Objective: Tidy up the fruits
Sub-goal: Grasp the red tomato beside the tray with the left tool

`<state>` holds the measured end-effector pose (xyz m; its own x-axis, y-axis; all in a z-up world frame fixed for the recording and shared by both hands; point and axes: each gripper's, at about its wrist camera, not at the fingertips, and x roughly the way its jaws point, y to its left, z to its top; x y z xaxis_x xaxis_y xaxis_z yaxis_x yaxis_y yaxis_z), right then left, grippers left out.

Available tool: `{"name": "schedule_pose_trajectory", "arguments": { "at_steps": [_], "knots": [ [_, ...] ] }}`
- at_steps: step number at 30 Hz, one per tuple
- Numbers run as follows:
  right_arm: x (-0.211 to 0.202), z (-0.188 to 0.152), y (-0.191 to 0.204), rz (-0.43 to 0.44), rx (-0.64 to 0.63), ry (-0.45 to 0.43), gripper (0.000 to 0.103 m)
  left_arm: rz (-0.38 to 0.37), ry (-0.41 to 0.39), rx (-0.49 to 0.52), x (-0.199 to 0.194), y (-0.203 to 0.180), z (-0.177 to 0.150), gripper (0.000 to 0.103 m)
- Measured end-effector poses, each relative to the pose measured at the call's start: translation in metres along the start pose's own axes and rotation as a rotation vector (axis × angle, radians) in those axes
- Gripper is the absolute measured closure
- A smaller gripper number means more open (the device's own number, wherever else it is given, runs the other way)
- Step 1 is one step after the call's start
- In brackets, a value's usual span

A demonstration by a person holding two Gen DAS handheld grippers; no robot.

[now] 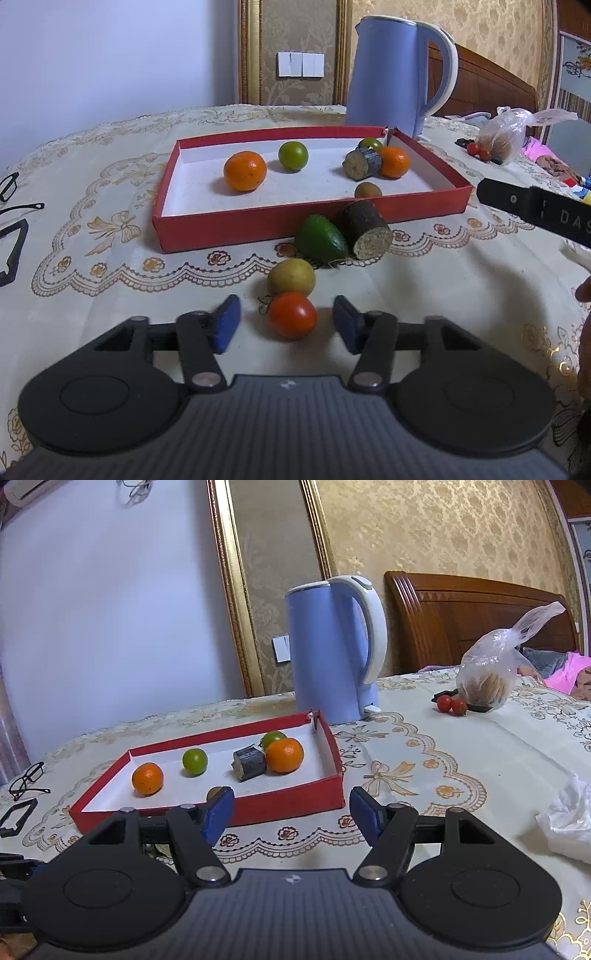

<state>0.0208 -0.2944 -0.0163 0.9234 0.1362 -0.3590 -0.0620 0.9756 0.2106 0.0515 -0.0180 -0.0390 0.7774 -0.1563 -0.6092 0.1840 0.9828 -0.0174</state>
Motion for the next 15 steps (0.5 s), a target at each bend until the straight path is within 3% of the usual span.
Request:
{"name": "schedule_pose_trajectory", "arguments": {
  "at_steps": [1, 3, 15],
  "knots": [
    [0.0, 0.0, 0.001, 0.002, -0.003, -0.002, 0.035, -0.007, -0.001, 0.003, 0.0, -0.001, 0.0, 0.068],
    [-0.001, 0.0, 0.002, 0.009, -0.007, 0.0, 0.035, -0.01, -0.003, 0.007, 0.0, -0.002, 0.001, 0.073],
    [-0.002, -0.001, 0.017, 0.009, -0.064, 0.022, 0.035, -0.033, -0.017, -0.003, -0.01, 0.004, 0.001, 0.074]
  ]
}}
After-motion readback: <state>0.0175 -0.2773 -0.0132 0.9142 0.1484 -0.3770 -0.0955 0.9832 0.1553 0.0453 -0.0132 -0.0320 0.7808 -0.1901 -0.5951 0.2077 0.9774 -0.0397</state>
